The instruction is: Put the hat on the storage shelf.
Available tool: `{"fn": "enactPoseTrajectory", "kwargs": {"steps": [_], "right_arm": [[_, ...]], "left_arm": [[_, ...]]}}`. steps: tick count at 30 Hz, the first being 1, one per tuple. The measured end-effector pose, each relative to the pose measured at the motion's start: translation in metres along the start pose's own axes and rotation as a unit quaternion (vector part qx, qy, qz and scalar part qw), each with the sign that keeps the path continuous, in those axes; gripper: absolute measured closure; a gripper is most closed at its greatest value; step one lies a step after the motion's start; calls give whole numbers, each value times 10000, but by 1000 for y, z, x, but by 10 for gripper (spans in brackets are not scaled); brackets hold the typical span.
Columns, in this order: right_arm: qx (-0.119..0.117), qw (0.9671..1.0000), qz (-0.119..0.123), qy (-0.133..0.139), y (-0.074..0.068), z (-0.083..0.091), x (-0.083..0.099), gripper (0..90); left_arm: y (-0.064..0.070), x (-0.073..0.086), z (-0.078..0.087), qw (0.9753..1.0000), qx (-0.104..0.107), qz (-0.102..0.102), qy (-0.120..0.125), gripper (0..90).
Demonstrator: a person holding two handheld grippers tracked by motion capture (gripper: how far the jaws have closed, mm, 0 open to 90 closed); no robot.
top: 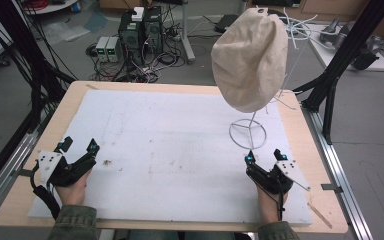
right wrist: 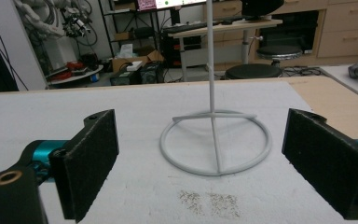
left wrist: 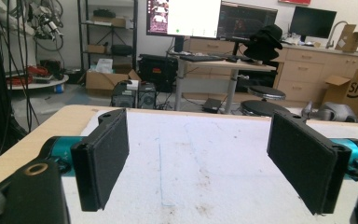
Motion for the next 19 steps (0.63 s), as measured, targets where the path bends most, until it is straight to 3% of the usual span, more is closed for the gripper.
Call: {"fn": "enactPoseTrajectory", "kwargs": {"steps": [19], "right_arm": [[-98, 9999, 53, -53, -2, -1, 1, 99]], "left_arm": [[0, 4, 2, 10000, 33, 51, -71, 210]]}}
Point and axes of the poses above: each handheld gripper's, and its own axes: z roughly backward along the jaws, x roughly out of its underside, y roughly to its right, the point moved 5 cm from there along -z, roughly forward along the jaws, and after that the axes turned 9 degrees about x, right-handed, at the moved point
